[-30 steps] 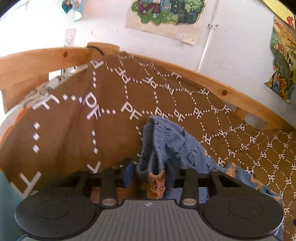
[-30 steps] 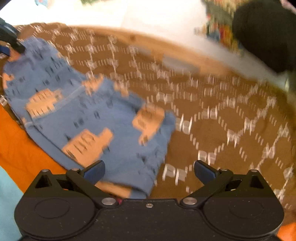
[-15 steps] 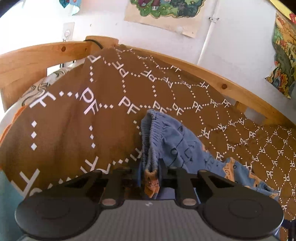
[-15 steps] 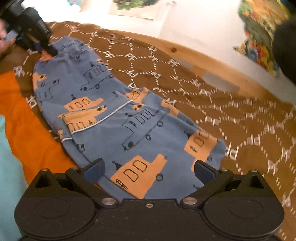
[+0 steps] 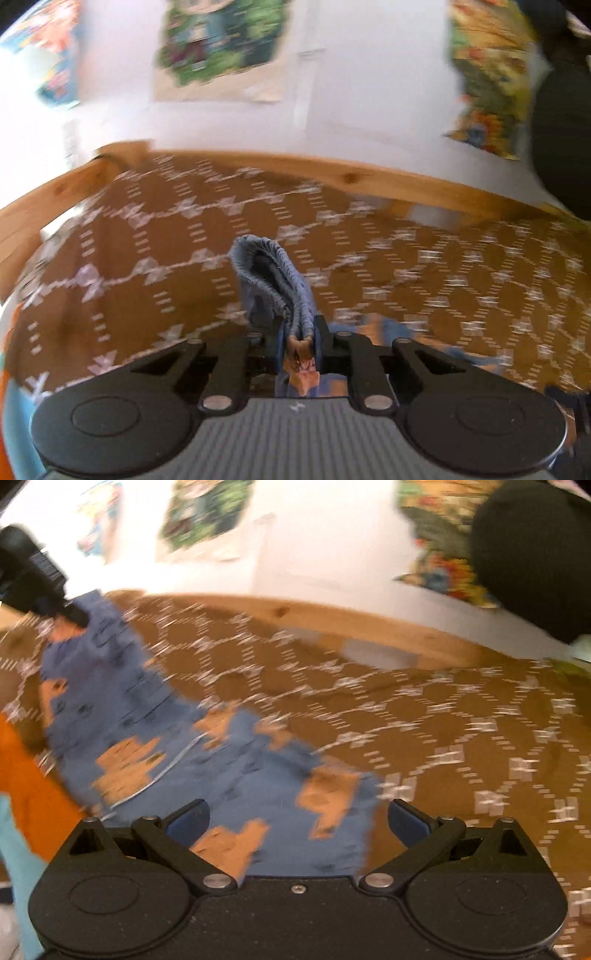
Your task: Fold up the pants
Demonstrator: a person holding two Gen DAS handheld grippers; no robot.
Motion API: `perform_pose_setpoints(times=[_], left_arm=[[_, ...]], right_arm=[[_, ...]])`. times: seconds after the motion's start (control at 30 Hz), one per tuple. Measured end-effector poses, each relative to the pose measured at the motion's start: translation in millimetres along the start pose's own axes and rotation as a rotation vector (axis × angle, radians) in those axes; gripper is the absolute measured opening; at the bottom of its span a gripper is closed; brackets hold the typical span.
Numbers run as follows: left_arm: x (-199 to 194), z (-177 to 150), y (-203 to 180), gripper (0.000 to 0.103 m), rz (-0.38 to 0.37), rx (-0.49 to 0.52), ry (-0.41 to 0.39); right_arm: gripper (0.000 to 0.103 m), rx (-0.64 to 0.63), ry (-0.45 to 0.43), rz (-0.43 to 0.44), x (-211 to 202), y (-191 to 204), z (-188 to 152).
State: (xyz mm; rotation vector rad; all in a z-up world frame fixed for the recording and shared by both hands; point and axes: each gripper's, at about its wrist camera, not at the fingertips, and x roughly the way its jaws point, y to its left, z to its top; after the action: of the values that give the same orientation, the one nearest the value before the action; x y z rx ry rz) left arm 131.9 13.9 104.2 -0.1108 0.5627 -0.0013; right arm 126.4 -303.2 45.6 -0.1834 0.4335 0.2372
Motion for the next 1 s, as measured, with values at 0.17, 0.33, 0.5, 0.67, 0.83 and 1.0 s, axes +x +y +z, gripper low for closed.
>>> perform_pose_setpoints(times=[0.17, 0.33, 0.5, 0.67, 0.83, 1.0], left_arm=[[-13.5, 8.9, -55.5, 0.016, -0.131, 0.116, 0.019], [-10.2, 0.0, -114.2, 0.017, -0.234, 0.25, 0.063], [15.3, -25.6, -157.4, 0.018, -0.337, 0.307, 0.147], [58.5, -58.3, -151.5, 0.041, -0.458, 0.21, 0.292], [63.6, -79.2, -139.3, 0.059, -0.437, 0.199, 0.328], [59.2, -94.2, -148.5, 0.061, -0.402, 0.401, 0.278]], right_arm=[[0.102, 0.121, -0.01, -0.119, -9.5, -56.3, 15.8], [0.102, 0.226, -0.017, -0.176, -13.3, -97.8, 10.6], [0.102, 0.266, 0.024, -0.194, -5.4, -115.8, 2.1], [0.102, 0.306, 0.064, -0.197, 4.2, -124.7, -6.8], [0.102, 0.337, 0.09, -0.147, 11.9, -119.5, -13.9], [0.101, 0.388, 0.046, -0.002, 14.2, -108.7, -15.4]])
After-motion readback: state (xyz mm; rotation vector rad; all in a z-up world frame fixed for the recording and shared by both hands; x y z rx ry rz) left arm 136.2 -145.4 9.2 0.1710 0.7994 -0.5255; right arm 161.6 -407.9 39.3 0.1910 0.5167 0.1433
